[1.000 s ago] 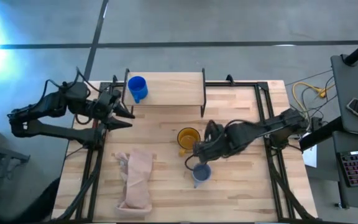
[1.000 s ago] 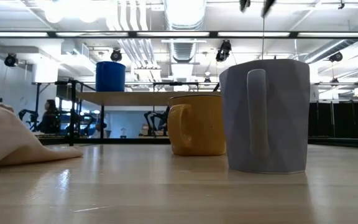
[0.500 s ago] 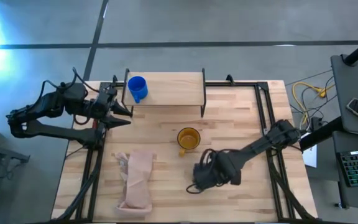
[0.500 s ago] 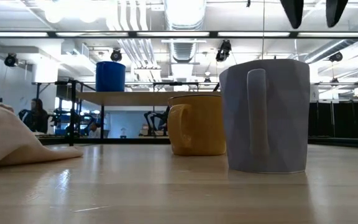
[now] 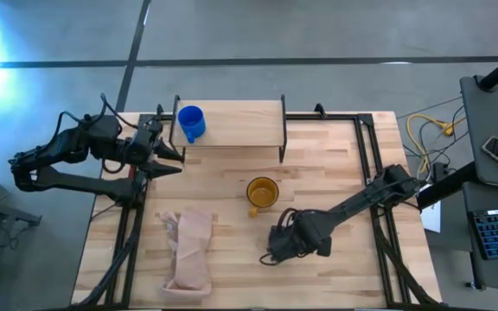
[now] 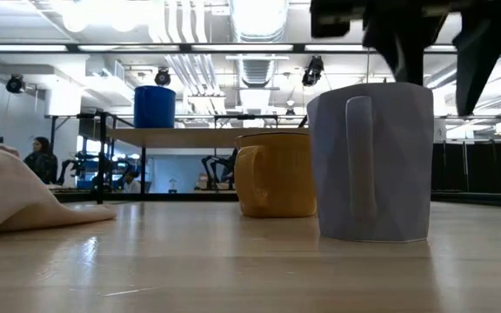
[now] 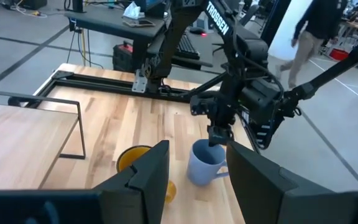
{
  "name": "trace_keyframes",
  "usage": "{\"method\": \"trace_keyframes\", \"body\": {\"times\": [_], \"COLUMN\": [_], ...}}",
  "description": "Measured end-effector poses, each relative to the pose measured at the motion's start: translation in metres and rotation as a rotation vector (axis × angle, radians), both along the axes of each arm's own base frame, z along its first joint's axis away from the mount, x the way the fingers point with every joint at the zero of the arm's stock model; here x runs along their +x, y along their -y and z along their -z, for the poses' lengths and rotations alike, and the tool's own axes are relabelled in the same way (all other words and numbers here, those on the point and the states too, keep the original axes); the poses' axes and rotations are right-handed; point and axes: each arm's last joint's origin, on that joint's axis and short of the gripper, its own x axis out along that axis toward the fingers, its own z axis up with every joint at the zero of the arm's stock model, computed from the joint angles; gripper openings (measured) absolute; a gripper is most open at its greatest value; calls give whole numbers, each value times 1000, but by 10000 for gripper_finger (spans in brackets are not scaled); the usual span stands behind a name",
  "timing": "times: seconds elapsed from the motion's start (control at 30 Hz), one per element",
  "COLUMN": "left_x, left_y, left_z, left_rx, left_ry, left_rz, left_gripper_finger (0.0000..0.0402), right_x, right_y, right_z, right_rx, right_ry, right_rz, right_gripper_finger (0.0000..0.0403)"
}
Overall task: Stack small to large cups/mugs on shelf
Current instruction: Put the light blue mug on the shelf
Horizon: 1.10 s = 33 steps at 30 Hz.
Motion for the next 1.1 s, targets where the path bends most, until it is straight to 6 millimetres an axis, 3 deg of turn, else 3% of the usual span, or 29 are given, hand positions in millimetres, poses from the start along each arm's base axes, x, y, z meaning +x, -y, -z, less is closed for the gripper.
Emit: {"method": "trace_keyframes", "body": {"times": [0.4,0.93,1.1], "left_x": [0,0,0], "left_y": [0,0,-1], "left_z": [0,0,0], "left_rx": [-24,-22,-19], "left_ry": [-1,-1,-2], "left_rz": [-6,-19,-32], "left_gripper_finger": [146,146,146], "right_x": [-3,2,4], "right_y": [4,6,9], "right_z": [15,28,28], "right_rx": [-28,-1,3], "right_ry": [3,65,65], "right_rz": [-9,-66,-92], "right_gripper_finger": [132,23,16]}}
